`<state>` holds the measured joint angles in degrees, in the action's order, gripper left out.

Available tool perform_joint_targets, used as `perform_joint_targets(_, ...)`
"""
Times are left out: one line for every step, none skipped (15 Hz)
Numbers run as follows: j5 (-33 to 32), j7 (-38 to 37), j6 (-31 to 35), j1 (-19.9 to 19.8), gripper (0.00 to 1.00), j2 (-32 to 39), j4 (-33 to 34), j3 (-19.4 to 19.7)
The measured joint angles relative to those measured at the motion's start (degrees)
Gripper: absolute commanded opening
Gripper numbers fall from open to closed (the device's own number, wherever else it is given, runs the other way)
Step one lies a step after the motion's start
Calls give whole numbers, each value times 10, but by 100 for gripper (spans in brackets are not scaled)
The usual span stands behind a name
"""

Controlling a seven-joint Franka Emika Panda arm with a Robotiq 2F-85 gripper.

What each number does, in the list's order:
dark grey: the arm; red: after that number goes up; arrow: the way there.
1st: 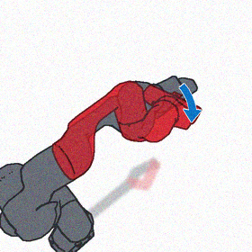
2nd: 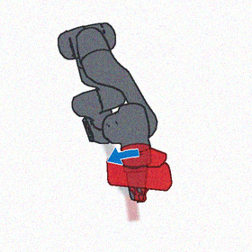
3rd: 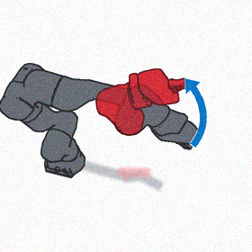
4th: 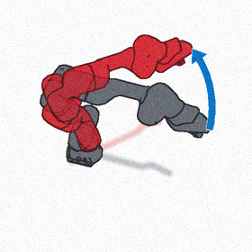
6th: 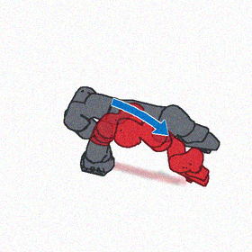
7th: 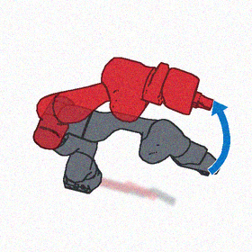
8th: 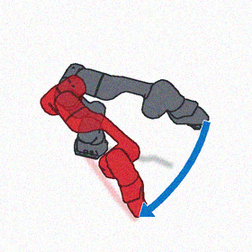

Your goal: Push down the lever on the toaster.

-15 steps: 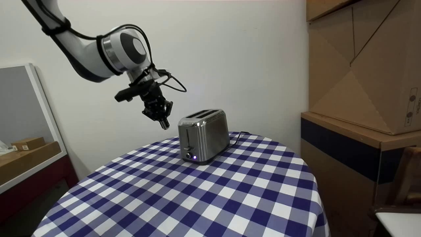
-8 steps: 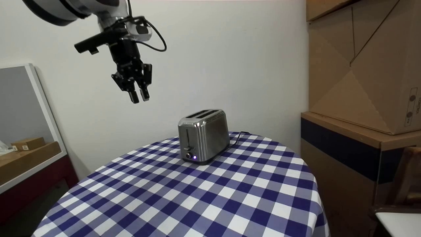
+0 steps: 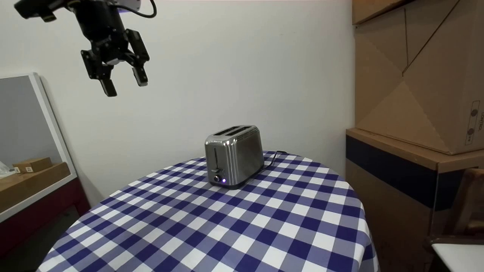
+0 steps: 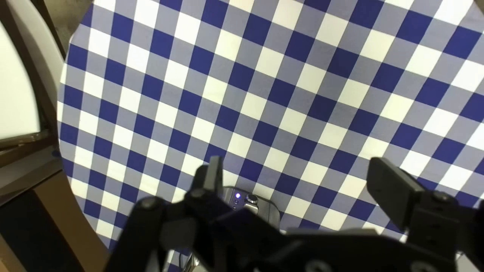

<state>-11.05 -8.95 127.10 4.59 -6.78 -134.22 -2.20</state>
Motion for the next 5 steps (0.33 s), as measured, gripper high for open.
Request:
perform_joint_targets(0,-1,0,-2,100,-18,-15,0)
perform_joint_targets(1,-1,0,-5,100,-34,-28,0)
perform_joint_targets(2,-1,0,-7,100,-49,-40,0)
perform_joint_targets(3,-1,0,-10,100,-62,-51,0)
perform_joint_targets(4,-1,0,-12,100,-74,-61,0)
